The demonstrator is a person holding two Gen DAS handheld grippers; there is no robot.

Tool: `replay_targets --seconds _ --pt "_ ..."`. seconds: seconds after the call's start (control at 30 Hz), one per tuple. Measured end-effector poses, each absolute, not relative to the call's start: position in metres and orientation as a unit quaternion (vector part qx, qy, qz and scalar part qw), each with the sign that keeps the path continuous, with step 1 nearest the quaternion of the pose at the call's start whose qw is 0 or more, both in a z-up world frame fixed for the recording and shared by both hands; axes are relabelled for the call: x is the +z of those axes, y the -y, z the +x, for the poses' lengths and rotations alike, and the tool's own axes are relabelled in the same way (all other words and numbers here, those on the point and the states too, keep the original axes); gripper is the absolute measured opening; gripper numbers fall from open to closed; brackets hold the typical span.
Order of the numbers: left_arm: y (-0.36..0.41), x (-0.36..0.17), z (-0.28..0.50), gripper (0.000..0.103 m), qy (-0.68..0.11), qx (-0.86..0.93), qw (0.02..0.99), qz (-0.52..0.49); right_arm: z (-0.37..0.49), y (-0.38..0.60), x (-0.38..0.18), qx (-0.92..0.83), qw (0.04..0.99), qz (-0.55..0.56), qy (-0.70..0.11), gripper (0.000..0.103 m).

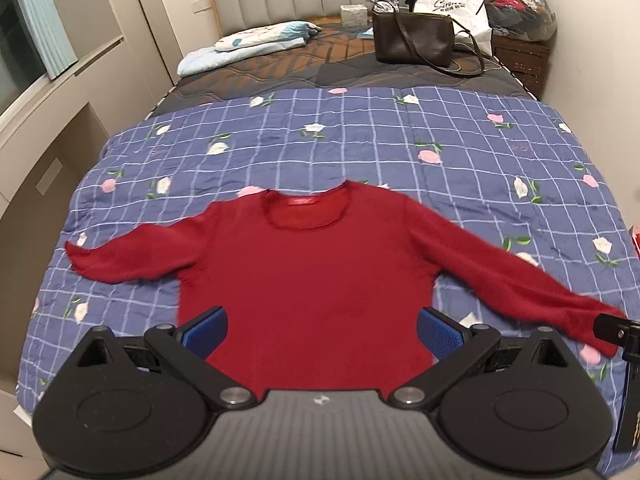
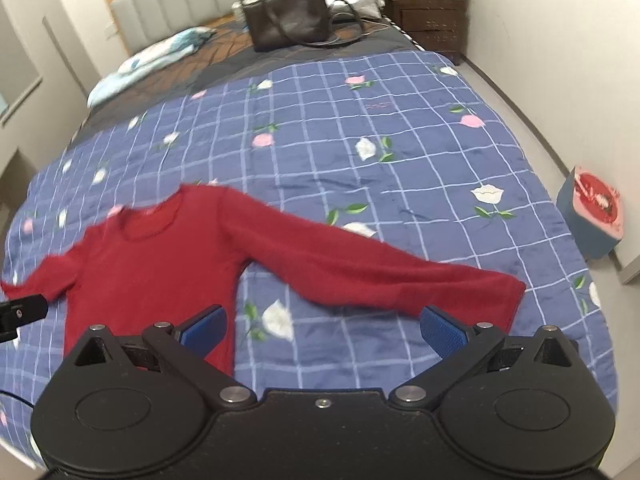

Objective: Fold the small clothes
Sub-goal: 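Move the right gripper down to the cuff of the red shirt sleeve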

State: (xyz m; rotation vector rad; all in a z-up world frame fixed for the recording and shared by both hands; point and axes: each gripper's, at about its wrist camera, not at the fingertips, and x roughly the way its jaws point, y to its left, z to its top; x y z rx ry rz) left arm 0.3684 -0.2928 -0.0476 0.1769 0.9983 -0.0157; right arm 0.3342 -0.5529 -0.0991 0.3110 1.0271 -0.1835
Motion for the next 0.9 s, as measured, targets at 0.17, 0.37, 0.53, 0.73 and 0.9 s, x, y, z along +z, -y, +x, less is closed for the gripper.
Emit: replay_targets --seconds 0.17,0.37,0.53,0.73,0.9 --pt "0.325 -0.074 0.402 0.103 -0.49 -0.015 0.867 0.095 0.342 0.618 -0.132 -0.117 0.86 0.2 -0.455 0.103" --pt "0.365 -0.12 0.441 0.103 -0.507 -0.024 0.856 0.1 0.352 0.691 -0.193 -0.193 0.83 0.218 -0.476 0.103" --pt "0.393 -0.164 0.472 0.103 -0.518 -0.031 0.848 0.106 0.356 0.743 -0.247 -0.242 0.785 0.262 -0.507 0.102" --pt "0.404 -0.197 0.502 0.103 -0.53 -0.017 0.841 0.112 0.354 0.767 -0.29 -0.24 0.765 0.293 -0.521 0.082" --pt "0.392 -0.205 0.511 0.103 -0.536 0.002 0.837 0.11 0.362 0.753 -0.289 -0.235 0.776 0.255 -0.526 0.032"
